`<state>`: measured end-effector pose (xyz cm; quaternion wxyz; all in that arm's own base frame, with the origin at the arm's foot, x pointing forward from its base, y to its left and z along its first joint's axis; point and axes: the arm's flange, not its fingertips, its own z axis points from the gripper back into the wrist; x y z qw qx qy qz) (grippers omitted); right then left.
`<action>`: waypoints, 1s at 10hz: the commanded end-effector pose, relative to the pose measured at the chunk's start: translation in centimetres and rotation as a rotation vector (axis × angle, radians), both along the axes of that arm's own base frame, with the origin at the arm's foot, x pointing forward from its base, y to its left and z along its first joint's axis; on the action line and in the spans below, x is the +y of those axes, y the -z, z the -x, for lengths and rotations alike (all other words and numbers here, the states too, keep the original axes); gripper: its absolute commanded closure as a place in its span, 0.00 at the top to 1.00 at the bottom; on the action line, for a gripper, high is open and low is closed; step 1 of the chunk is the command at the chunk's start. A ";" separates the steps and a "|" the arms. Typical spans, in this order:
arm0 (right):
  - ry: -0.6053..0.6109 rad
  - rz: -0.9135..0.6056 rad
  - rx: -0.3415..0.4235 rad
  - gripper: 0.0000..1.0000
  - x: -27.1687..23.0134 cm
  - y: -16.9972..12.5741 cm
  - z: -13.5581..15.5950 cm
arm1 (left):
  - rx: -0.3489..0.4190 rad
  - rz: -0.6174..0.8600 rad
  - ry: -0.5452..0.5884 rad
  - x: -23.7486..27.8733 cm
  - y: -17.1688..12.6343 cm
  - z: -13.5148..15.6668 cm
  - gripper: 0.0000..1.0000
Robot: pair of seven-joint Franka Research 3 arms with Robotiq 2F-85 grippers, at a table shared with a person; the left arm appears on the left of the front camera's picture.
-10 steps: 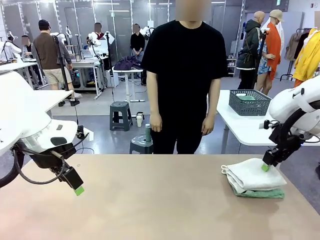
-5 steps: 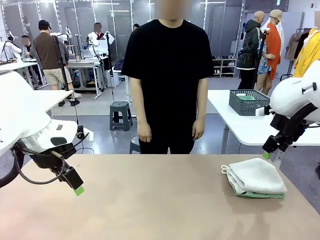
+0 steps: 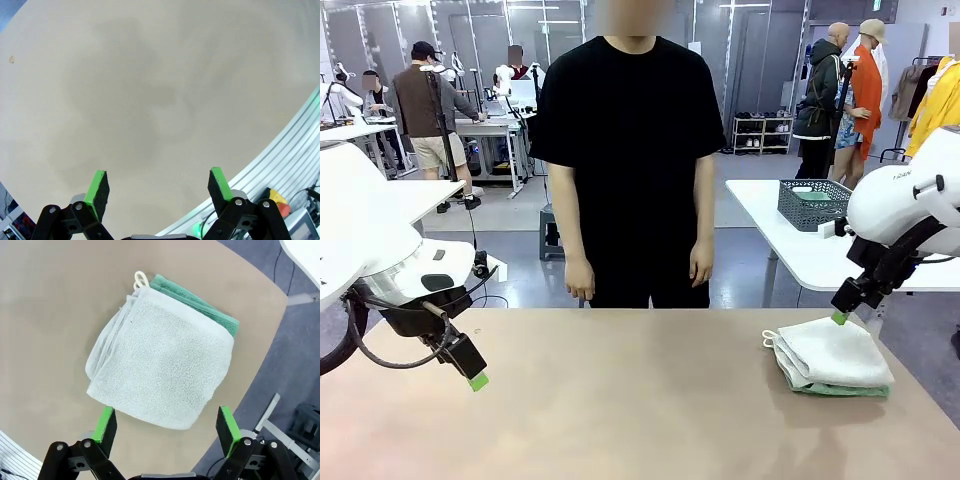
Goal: Fold the towels and place them in the basket.
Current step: Stack the folded Towel with hook on the right side of the table.
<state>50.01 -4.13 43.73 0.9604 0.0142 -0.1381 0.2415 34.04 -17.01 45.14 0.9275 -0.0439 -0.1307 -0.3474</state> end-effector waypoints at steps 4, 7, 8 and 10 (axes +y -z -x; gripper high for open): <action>0.001 0.004 0.003 1.00 -0.3 -0.6 0.1 | -0.008 -0.009 -0.004 -0.1 0.1 -0.1 1.00; 0.001 0.004 0.003 1.00 -0.3 -0.6 0.1 | -0.008 -0.009 -0.004 -0.1 0.1 -0.1 1.00; 0.001 0.004 0.003 1.00 -0.3 -0.6 0.1 | -0.008 -0.009 -0.004 -0.1 0.1 -0.1 1.00; 0.001 0.004 0.003 1.00 -0.3 -0.6 0.1 | -0.008 -0.009 -0.004 -0.1 0.1 -0.1 1.00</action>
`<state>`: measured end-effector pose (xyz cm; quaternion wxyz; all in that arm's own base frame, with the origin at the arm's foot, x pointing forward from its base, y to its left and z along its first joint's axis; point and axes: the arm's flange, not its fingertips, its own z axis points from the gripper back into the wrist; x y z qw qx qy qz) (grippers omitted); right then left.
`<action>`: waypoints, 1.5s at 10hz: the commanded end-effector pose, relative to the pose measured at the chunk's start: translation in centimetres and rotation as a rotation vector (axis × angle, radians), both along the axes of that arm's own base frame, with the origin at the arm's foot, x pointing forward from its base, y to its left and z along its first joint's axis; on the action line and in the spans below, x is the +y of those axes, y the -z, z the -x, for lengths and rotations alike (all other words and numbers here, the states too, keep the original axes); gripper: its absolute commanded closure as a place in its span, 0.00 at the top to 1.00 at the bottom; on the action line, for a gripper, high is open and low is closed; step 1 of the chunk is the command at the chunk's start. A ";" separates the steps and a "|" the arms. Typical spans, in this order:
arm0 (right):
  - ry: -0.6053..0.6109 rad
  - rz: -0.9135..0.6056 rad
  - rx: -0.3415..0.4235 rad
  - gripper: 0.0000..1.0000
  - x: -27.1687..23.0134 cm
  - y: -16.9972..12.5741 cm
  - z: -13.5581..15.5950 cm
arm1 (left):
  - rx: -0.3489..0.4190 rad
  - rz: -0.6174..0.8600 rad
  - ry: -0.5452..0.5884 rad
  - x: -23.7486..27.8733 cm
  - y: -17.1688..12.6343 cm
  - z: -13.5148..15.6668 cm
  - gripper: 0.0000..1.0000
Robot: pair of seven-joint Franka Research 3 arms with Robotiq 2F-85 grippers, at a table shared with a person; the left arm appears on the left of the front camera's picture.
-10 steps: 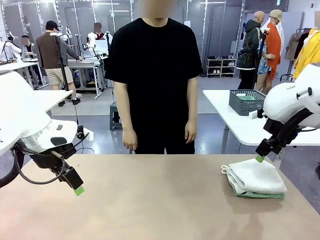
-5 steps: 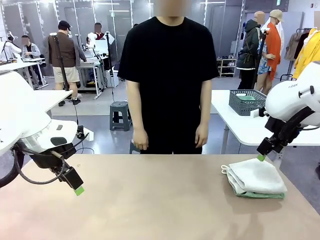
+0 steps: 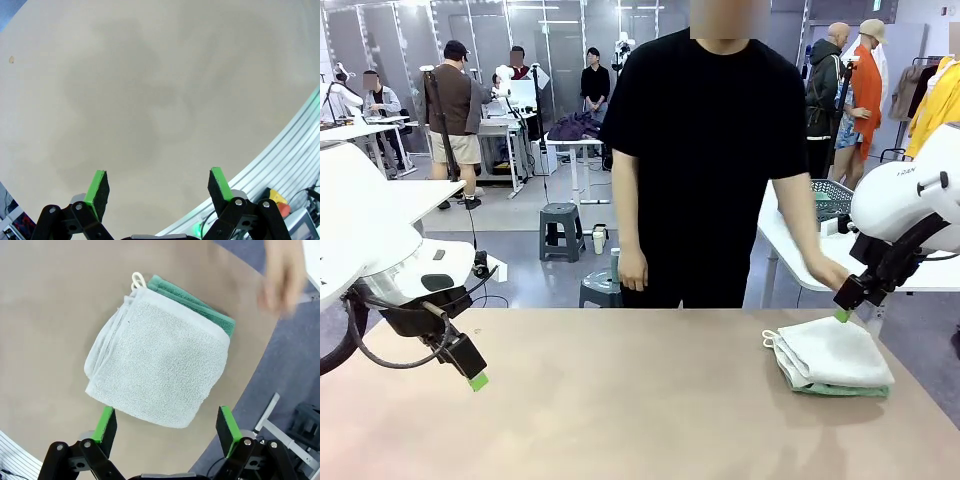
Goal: Fold the towels and place them in the basket.
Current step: Stack the folded Towel with hook on the right side of the table.
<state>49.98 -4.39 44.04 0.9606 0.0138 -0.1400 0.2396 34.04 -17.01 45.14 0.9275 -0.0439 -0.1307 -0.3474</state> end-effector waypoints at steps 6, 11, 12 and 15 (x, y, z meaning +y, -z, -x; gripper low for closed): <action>-0.099 -0.190 -0.158 1.00 -3.7 -16.2 8.9 | -0.029 0.345 -0.034 10.7 -13.3 -2.0 1.00; -0.001 -0.673 -0.052 1.00 -14.1 -18.9 15.4 | 0.028 0.722 -0.251 26.6 -17.7 3.2 1.00; 0.016 -0.759 -0.024 1.00 -15.5 -17.9 16.8 | 0.020 0.785 -0.305 29.2 -17.1 4.6 1.00; 0.067 -0.998 -0.005 1.00 -18.0 -13.0 21.0 | 0.027 1.010 -0.424 35.0 -12.2 9.1 1.00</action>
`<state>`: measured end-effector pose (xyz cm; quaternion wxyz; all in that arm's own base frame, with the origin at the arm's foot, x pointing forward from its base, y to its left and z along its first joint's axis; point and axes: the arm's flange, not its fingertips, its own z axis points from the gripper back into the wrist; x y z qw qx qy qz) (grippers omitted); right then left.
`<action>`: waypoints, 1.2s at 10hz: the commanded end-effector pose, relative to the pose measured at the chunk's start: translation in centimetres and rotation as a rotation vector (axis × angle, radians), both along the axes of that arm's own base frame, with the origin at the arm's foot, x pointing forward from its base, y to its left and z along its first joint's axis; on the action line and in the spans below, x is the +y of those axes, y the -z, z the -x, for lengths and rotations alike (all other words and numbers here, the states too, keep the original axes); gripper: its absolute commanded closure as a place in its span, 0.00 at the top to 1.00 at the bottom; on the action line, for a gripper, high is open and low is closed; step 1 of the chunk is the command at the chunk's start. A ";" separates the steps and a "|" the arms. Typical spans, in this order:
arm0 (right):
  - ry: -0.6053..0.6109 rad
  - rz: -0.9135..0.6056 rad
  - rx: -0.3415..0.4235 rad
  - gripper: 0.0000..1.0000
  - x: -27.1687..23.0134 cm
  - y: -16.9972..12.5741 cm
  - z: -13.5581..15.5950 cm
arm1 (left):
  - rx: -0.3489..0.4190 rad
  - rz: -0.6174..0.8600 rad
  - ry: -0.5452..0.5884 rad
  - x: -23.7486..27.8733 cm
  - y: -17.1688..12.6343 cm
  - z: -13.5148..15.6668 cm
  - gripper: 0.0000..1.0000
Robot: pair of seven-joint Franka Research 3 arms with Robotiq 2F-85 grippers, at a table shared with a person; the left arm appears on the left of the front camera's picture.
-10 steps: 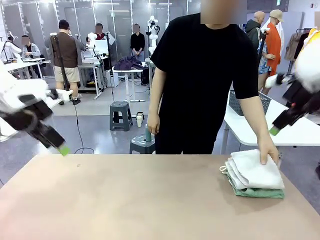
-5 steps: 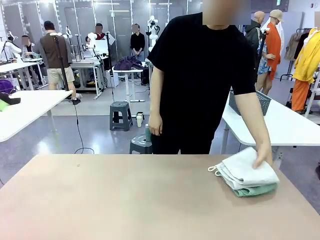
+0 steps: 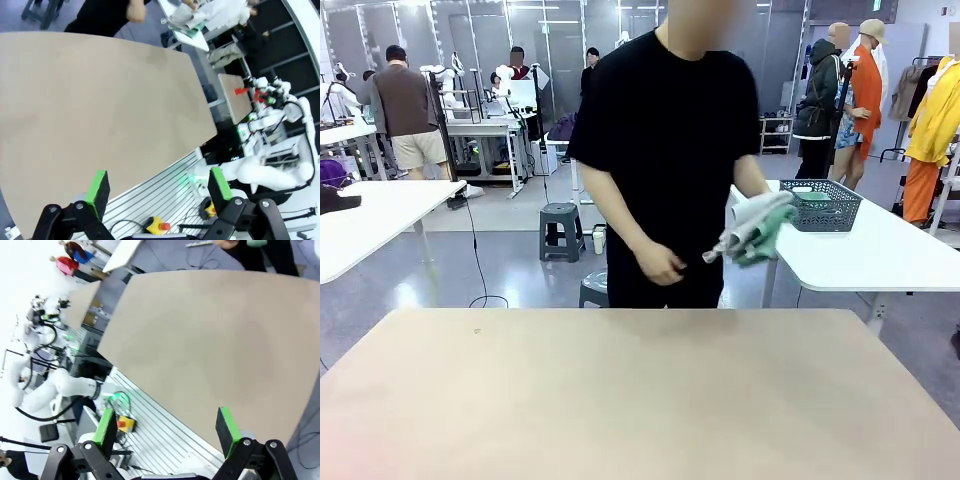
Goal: Fold the towels and place them in the basket.
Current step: Stack the folded Towel with hook on the right side of the table.
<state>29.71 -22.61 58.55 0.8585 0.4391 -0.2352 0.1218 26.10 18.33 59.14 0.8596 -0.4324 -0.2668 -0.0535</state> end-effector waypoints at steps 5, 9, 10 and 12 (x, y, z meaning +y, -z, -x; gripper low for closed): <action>0.064 -0.177 0.040 1.00 -0.6 7.4 5.5 | 0.021 0.223 -0.110 2.6 8.5 5.3 1.00; 0.056 -0.177 0.049 1.00 -1.0 7.3 5.4 | 0.039 0.205 -0.120 2.6 8.7 5.5 1.00; 0.056 -0.177 0.049 1.00 -1.0 7.3 5.4 | 0.039 0.205 -0.120 2.6 8.7 5.5 1.00; 0.056 -0.177 0.049 1.00 -1.0 7.3 5.4 | 0.039 0.205 -0.120 2.6 8.7 5.5 1.00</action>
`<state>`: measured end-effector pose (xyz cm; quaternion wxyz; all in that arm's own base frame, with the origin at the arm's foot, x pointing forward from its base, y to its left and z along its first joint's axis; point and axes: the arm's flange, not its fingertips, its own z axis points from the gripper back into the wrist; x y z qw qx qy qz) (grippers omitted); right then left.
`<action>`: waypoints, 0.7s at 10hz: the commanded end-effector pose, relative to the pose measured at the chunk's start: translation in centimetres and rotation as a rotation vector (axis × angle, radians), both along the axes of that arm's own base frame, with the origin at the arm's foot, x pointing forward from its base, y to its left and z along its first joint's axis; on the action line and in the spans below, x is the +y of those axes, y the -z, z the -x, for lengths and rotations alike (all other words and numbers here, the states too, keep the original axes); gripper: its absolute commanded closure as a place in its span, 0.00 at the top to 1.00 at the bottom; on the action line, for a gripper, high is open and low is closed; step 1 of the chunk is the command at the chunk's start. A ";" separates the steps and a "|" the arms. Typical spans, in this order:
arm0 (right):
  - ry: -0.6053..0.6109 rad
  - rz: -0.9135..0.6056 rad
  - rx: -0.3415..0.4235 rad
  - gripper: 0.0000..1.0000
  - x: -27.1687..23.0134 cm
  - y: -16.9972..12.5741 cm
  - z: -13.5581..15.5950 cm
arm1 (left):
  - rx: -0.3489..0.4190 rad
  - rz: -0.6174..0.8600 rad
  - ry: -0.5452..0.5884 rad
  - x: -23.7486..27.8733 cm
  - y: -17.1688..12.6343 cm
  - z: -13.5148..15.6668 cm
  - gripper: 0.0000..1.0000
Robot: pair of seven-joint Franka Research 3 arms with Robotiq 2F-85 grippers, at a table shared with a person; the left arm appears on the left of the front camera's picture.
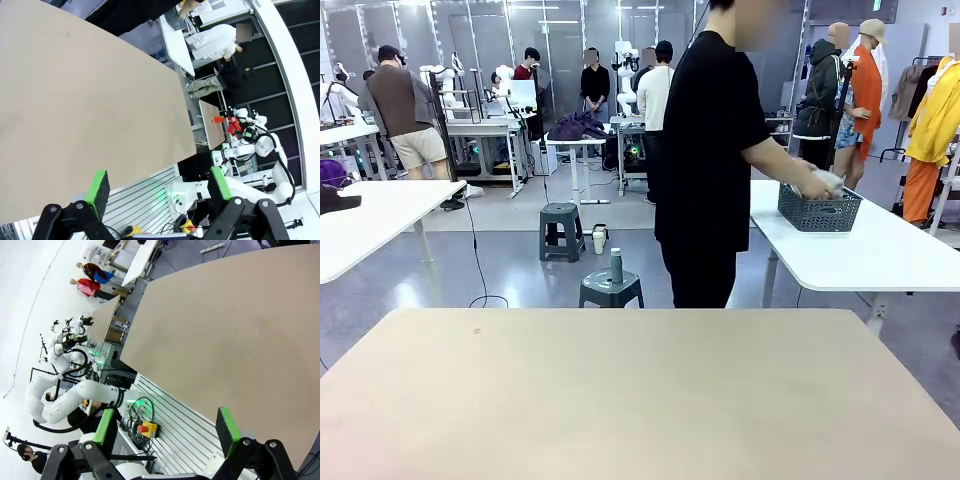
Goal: Fold the towels and place them in the basket.
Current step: Stack the folded Towel with hook on the right side of the table.
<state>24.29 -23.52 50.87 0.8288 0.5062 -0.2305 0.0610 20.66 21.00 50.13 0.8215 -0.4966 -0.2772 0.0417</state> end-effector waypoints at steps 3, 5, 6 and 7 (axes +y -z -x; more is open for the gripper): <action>-0.004 -0.007 -0.016 1.00 -0.1 -0.3 0.0 | -0.014 0.008 0.013 -0.1 -0.3 0.0 1.00; -0.004 -0.007 -0.016 1.00 -0.1 -0.3 0.0 | -0.014 0.008 0.013 -0.1 -0.3 0.0 1.00; -0.004 -0.007 -0.016 1.00 -0.1 -0.3 0.0 | -0.014 0.008 0.013 -0.1 -0.3 0.0 1.00; -0.004 -0.007 -0.016 1.00 -0.1 -0.3 0.0 | -0.014 0.008 0.013 -0.1 -0.3 0.0 1.00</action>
